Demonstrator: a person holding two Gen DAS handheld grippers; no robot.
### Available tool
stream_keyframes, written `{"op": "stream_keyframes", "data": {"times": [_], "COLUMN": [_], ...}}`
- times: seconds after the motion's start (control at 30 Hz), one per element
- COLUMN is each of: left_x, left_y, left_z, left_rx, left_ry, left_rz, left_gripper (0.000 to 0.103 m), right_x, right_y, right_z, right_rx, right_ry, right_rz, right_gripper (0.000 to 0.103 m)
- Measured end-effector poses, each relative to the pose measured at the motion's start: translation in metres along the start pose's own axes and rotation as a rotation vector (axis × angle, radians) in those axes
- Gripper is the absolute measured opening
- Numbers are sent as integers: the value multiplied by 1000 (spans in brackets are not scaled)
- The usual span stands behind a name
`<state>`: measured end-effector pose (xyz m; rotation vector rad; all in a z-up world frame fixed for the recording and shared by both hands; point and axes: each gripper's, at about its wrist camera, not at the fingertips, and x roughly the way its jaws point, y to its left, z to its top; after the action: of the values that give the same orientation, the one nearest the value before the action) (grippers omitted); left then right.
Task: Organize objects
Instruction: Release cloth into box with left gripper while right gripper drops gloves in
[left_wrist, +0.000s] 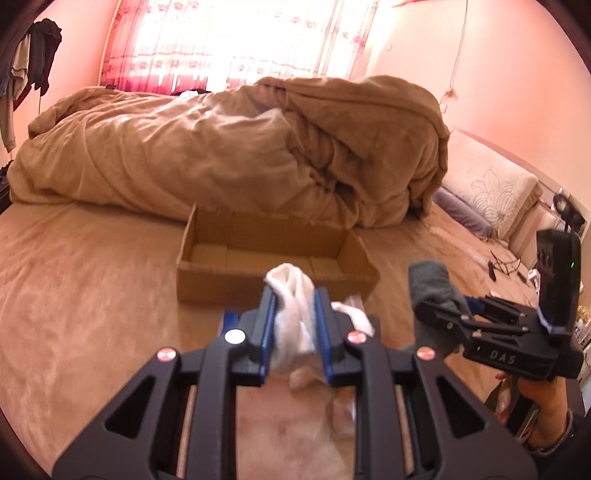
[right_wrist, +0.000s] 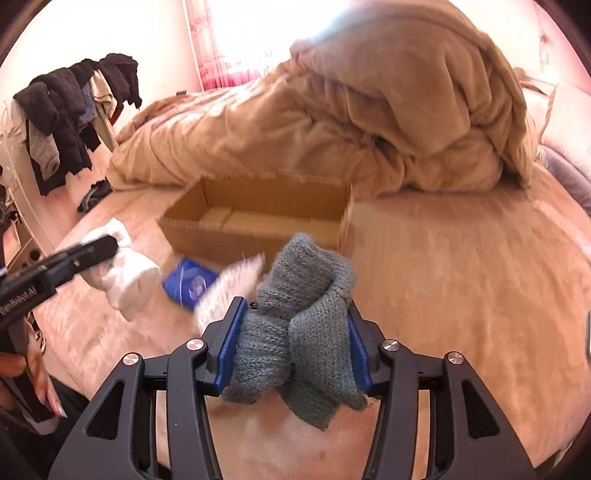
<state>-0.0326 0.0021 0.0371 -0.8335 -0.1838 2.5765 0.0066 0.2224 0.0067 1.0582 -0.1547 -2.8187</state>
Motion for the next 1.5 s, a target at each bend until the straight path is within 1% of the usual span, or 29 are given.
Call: {"op": "stream_keyframes", "data": {"times": [0.1,0.17,0.2,0.23,0.33,0.4,0.47,0.53,0.57,0.63,0.7,0.8,0.87,0.97,1.13,1.23,1.33,1.47,1.5], "left_x": [21,38,46,56,89,109,128,142,148,152,155,157,159,159,140,115,87,46,36], "left_y": [5,11,13,16,26,35,47,54,57,62,67,68,67,66,60,54,50,38,34], "left_z": [36,56,64,72,85,88,90,87,84,79,72,68,67,65,73,72,68,48,40], "left_rx": [4,0,-1,-1,7,-5,-28,-42,-47,-62,-86,-86,-83,-82,-69,-70,-58,-32,-22], "left_ry": [-27,-34,-36,-32,-3,26,57,89,106,114,118,146,162,187,167,163,152,138,140], "left_rz": [2,14,18,23,50,64,85,97,99,99,111,166,172,176,204,209,199,183,176], "left_gripper": [21,21,21,21,21,22,23,25,25,32,33,35,35,35,35,35,36,37,38], "right_x": [9,28,36,51,83,108,125,144,148,158,161,159,155,146,120,98,73,40,33], "right_y": [4,11,12,16,16,12,8,2,1,-2,-2,0,0,-1,0,1,2,1,1], "right_z": [40,72,82,98,120,127,128,127,126,121,116,111,111,113,119,122,116,97,89], "right_rx": [-15,-41,-51,-65,-60,-44,-22,-2,5,13,16,12,17,30,14,-1,-13,-19,-19], "right_ry": [-32,-37,-40,-41,-29,6,27,57,65,80,82,60,40,11,-33,-46,-54,-53,-49], "right_rz": [23,18,14,12,0,0,-3,-3,0,0,10,6,1,-1,-19,-21,-27,-32,-34], "right_gripper": [52,52,52,52,52,52,52,52,52,53,56,58,63,64,65,67,67,69,69]}}
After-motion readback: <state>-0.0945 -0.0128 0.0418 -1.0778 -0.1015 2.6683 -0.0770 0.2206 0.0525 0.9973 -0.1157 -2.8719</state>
